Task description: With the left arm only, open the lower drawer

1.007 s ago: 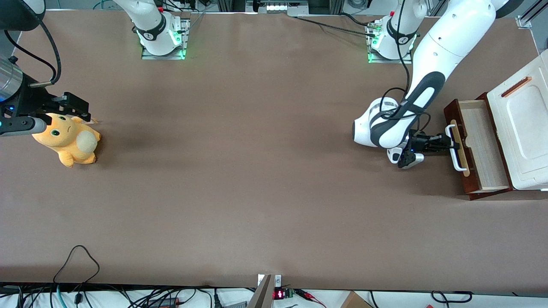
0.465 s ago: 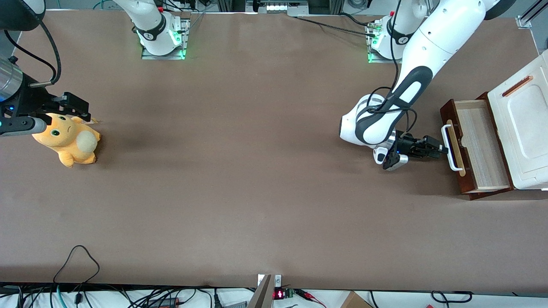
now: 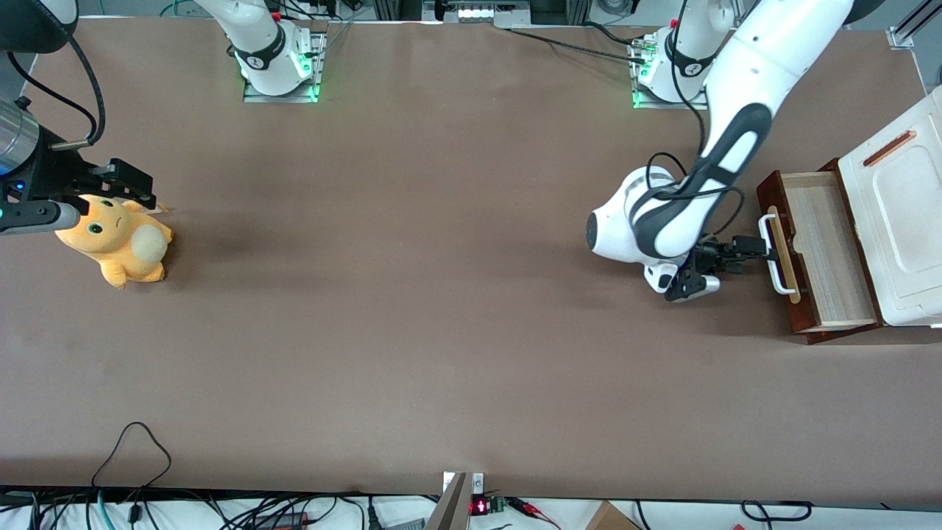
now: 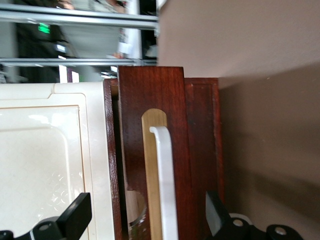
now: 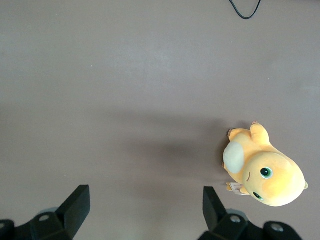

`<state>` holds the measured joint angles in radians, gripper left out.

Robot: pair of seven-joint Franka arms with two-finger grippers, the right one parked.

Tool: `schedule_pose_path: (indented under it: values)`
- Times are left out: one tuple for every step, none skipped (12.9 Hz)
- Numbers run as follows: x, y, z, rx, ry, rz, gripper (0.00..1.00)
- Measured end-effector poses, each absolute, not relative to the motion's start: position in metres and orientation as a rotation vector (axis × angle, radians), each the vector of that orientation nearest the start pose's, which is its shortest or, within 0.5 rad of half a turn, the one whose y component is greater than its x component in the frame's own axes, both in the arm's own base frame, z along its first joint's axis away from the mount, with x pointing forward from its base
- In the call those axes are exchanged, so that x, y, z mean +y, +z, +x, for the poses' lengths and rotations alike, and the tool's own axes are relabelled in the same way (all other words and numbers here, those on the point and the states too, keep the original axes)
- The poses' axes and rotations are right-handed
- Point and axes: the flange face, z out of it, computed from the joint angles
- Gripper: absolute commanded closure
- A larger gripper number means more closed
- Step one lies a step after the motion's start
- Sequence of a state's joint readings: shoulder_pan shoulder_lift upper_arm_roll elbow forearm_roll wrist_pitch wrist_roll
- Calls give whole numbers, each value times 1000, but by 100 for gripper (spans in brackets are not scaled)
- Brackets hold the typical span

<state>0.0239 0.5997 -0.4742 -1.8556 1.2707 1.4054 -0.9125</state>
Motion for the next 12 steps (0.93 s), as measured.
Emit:
schedule_pose_path:
  values:
    - [-129, 255, 577, 70, 43, -1956, 0]
    - [-129, 279, 583, 68, 64, -2014, 0]
    - [-130, 301, 586, 58, 82, -2075, 0]
    - [-131, 321, 588, 45, 99, -2147, 0]
    - [-132, 340, 590, 16, 116, -2234, 0]
    - [-133, 361, 592, -33, 137, -2343, 0]
    - [-129, 384, 596, -80, 166, -2454, 0]
    - [-121, 408, 600, -107, 190, -2550, 0]
    - [-110, 432, 603, -122, 210, -2636, 0]
    - [-96, 457, 603, -135, 227, -2722, 0]
    - [-80, 479, 602, -139, 243, -2818, 0]
    - [-62, 500, 599, -126, 251, -2912, 0]
